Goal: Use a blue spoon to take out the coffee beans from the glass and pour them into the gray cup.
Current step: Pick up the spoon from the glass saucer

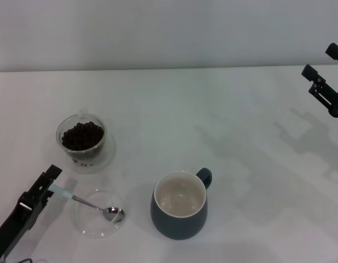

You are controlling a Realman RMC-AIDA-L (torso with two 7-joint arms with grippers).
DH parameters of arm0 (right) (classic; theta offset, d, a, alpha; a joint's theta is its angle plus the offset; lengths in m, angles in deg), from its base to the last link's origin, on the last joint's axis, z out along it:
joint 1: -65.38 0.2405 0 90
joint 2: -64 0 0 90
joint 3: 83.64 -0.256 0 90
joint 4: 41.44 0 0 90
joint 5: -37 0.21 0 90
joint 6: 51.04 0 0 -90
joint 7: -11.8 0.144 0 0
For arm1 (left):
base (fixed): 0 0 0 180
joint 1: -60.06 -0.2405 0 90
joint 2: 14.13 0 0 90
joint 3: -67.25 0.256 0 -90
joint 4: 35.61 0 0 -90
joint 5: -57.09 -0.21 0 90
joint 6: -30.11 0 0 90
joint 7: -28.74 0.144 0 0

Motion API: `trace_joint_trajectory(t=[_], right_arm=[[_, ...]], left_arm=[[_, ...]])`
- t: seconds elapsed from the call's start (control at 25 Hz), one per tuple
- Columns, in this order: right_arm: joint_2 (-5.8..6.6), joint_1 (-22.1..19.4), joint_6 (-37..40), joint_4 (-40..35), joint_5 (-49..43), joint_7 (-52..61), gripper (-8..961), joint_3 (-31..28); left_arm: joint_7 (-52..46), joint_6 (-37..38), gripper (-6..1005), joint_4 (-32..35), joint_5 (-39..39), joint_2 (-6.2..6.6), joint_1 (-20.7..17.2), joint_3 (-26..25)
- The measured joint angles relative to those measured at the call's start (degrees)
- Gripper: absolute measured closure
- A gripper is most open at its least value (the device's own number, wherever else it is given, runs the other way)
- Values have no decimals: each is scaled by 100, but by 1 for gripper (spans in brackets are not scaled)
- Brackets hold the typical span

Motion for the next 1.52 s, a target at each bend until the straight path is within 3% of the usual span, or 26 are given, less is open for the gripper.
trace_joint_trajectory(t=[0.4,0.64,0.76,0.96,1.52], right_arm=[[-20,-58,10,-2,-5,-3,343,0],[-36,-174,141,-11,-1,-3,344,-35],[-54,-230,204,-11,-1,-3,344,-82],[-71,-328,316,-20,-3,-3,344,-121],[-79,-374,390,-19,-3,-3,345,-139]], left_arm=[[30,0,199,22,-78,17,-8,10],[-21,-11,251,108,-177,33,0,9],[-81,-75,394,119,-177,36,6,9],[-216,-240,432,189,-178,44,18,20],[-416,-443,431,374,-323,42,87,166]])
